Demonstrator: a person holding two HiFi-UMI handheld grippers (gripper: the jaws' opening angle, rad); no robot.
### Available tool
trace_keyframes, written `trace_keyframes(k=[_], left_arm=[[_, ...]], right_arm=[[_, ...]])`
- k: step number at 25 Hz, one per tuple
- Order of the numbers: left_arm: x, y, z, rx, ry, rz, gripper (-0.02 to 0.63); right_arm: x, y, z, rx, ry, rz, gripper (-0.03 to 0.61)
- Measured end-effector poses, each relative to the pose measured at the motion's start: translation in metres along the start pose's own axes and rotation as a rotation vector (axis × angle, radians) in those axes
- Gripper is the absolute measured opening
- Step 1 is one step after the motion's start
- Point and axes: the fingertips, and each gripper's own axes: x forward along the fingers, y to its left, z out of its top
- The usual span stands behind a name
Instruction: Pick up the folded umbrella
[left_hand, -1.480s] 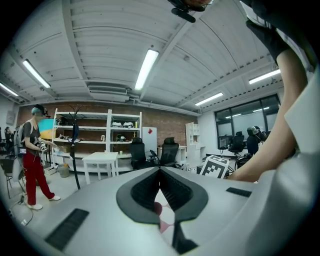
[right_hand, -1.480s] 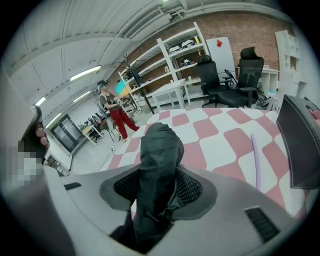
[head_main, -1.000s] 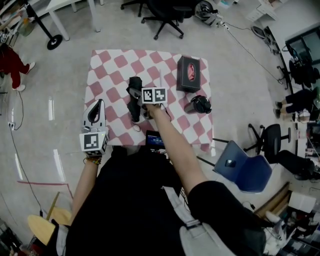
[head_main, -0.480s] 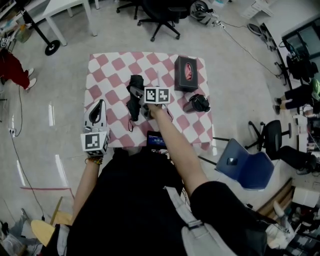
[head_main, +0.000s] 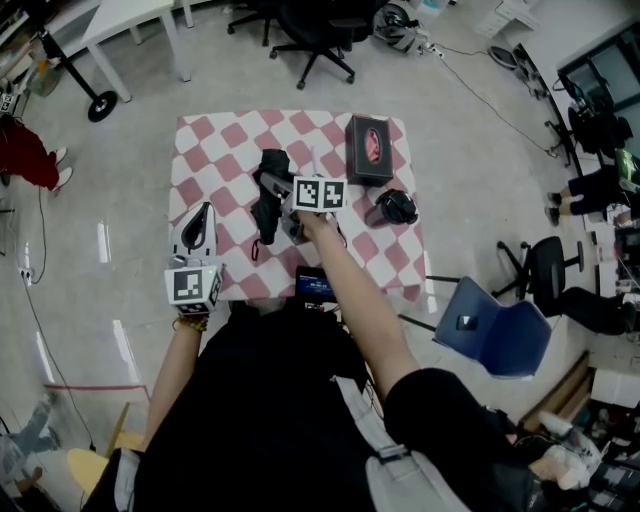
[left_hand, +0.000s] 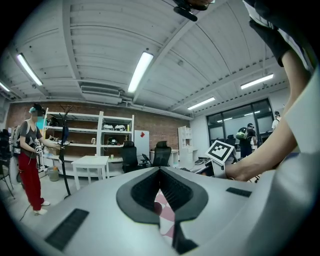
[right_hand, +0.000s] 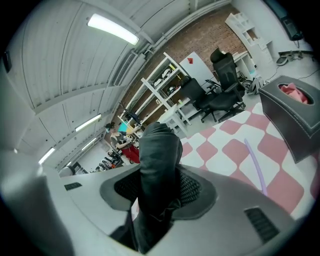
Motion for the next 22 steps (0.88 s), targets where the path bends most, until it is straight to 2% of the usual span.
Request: trace_keyframes(k=[22], left_arm=[[0.010,-0.012,0.015,-0.020,-0.023,-0.046,0.011]], right_arm=[[-0.030,0.021,0.025,0.061,-0.102,0.034,0.181]])
